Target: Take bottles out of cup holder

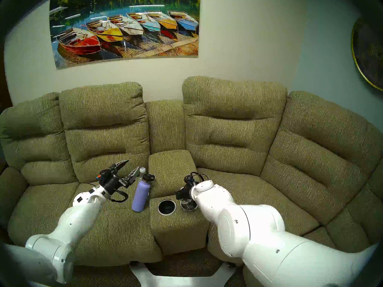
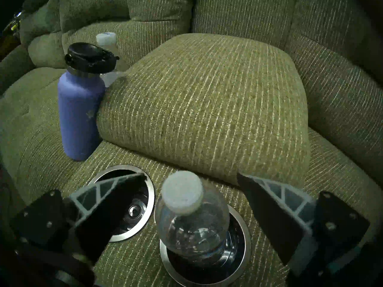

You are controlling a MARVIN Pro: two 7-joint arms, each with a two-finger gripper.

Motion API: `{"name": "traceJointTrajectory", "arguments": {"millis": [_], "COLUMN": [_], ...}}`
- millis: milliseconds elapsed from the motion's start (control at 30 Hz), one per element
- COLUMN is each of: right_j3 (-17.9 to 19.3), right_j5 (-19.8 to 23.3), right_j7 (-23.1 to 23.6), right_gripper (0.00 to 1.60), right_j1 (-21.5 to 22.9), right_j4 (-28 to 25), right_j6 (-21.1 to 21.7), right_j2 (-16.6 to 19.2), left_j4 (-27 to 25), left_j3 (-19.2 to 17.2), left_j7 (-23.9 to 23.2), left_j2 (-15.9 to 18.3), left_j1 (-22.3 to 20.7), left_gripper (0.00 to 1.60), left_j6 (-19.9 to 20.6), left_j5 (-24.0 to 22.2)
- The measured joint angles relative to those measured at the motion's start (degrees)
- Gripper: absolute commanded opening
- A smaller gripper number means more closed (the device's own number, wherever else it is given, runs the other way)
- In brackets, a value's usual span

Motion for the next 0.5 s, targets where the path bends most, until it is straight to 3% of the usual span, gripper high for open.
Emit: {"name": "traceJointTrajectory", "arguments": {"millis": [67,133,167,200,500], "right_j3": [0.11,0.25,0.31,0.36,0.85], "right_j5": [0.08,0.13,0.15,0.19,0.37], "right_j7": [-0.04,-0.08,-0.10,-0.12,-0.03], "right_gripper": [0.66,0.58,0.15,0.01,0.00], "right_j1": [0.01,0.01,0.01,0.01,0.19], "right_j4": [0.06,0.12,0.13,0.14,0.10], "right_j6": [0.30,0.52,0.60,0.66,0.99], "right_j2": [-0.05,-0.10,-0.12,-0.14,-0.24], "left_j4": [0.11,0.18,0.21,0.24,0.78], "left_j3": [-0.13,-0.24,-0.29,-0.33,-0.85], "left_j7": [-0.10,-0.18,-0.22,-0.25,-0.63], "left_j2": [0.01,0.02,0.02,0.03,0.03], "left_j1": [-0.08,-0.13,-0.14,-0.16,-0.41], "left_gripper": [1.60,1.60,1.60,1.60,1.60], "left_j6": [0.00,0.00,-0.01,-0.01,-0.03], "left_j5": [-0.03,-0.06,-0.07,-0.08,-0.22]}}
